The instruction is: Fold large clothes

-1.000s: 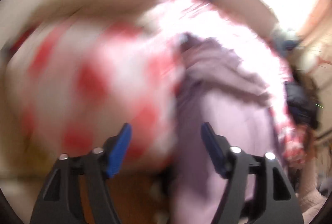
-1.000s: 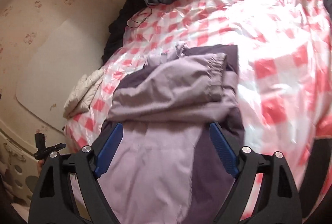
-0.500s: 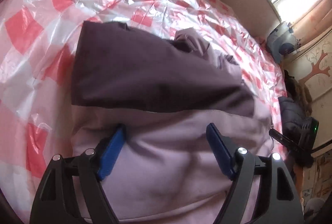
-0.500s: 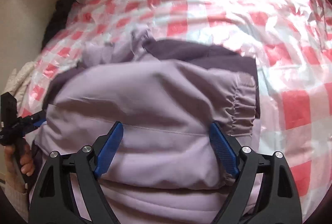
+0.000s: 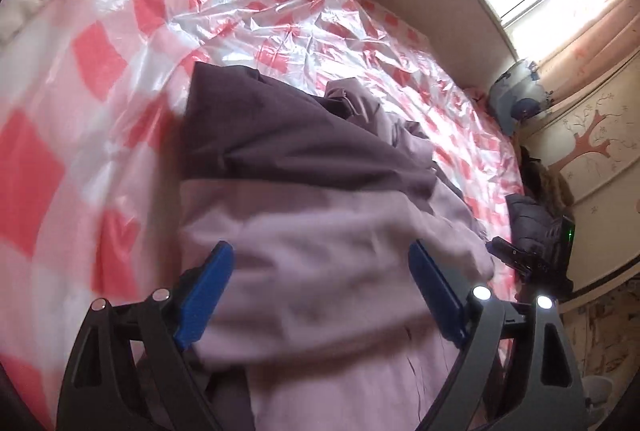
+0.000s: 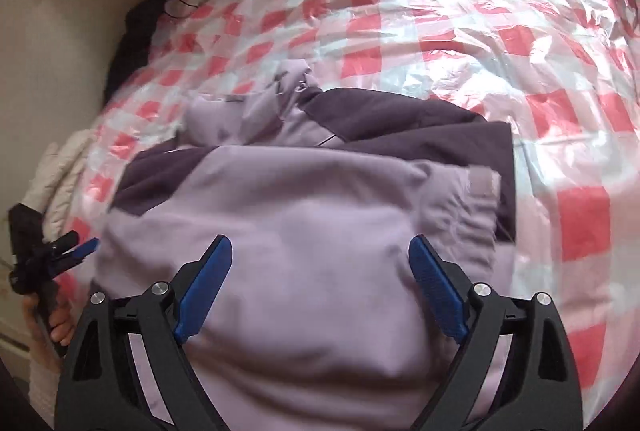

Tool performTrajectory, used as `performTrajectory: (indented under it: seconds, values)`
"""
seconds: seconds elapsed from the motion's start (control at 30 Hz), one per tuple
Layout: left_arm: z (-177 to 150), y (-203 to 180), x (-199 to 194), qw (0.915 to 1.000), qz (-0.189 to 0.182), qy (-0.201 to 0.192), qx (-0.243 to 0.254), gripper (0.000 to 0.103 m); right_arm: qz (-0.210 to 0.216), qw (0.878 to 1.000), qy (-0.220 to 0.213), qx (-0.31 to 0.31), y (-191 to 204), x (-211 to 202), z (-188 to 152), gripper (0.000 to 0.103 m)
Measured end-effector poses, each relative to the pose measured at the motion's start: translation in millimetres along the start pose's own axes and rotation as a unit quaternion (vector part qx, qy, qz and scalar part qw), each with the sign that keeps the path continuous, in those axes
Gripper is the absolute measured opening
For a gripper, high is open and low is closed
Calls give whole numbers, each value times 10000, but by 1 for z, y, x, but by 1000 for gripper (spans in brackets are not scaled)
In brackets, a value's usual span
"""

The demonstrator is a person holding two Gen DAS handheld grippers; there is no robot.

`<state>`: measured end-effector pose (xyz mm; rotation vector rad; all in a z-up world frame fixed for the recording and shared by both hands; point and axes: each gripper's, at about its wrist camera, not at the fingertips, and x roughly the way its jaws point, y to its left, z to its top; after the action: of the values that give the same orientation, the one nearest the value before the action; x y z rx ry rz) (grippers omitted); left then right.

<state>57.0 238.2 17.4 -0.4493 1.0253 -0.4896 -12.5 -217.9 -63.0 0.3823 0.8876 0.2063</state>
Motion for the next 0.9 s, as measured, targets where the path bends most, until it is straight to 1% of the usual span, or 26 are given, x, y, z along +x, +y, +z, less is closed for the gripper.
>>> performTrajectory:
  seconds: [0.03, 0.07, 0.1, 0.17, 0.2, 0.27, 0.33, 0.4, 0.47, 0.53, 0.57, 0.6, 0.63, 0.67, 0.73, 0.77, 0.8, 0.9]
  values:
    - [-11, 3, -20, 10000, -11, -2, 8, 86, 98, 9999, 42, 23, 1, -23, -16, 89]
    - [-27, 8, -43, 10000, -1, 25, 6, 88, 191, 9997, 140, 51, 0, -45, -34, 94]
    - [-45, 16, -65, 10000, 15, 67, -3, 90, 284, 9992, 273, 102, -3, -64, -53, 95]
    - [-83, 31, -104, 9998, 39, 197, -67, 92, 474, 9965, 594, 342, -19, -96, -98, 95]
    - [-101, 39, -118, 9995, 58, 283, -120, 95, 592, 9939, 777, 503, -28, -108, -120, 95]
    - [-140, 58, -141, 9981, 59, 547, -278, 96, 761, 9870, 1093, 899, -46, -127, -163, 95]
    - [-175, 73, -149, 9951, -42, 875, -466, 96, 790, 9826, 1324, 1032, -54, -141, -197, 95]
    - [-208, 83, -145, 9894, -431, 1211, -678, 96, 960, 9778, 1486, 1119, -54, -147, -222, 95]
    - [-230, 86, -136, 9827, -870, 1402, -837, 96, 1114, 9731, 1672, 1130, -48, -147, -242, 95]
    - [-244, 82, -125, 9744, -1372, 1529, -910, 96, 1079, 9695, 1923, 1073, -40, -140, -258, 95]
    - [-249, 77, -121, 9720, -1522, 1558, -879, 96, 1107, 9655, 2096, 1081, -36, -134, -267, 95]
    - [-252, 72, -117, 9711, -1596, 1580, -812, 96, 1162, 9607, 2273, 1089, -33, -128, -277, 95]
    - [-255, 68, -115, 9703, -1641, 1619, -737, 96, 1093, 9625, 2311, 903, -27, -126, -282, 96]
    - [-258, 63, -113, 9700, -1651, 1663, -650, 96, 1118, 9614, 2390, 781, -20, -124, -288, 96]
    - [-260, 56, -109, 9715, -1513, 1754, -505, 96, 1610, 9464, 2614, 1005, -14, -117, -301, 96]
    - [-260, 55, -108, 9714, -1483, 1788, -484, 96, 1653, 9443, 2658, 1012, -11, -116, -307, 96]
    - [-259, 55, -108, 9712, -1496, 1787, -492, 96, 1550, 9465, 2684, 904, -7, -113, -311, 96]
    - [-257, 59, -110, 9723, -1463, 1727, -587, 96, 1535, 9377, 3008, 822, -4, -96, -328, 96]
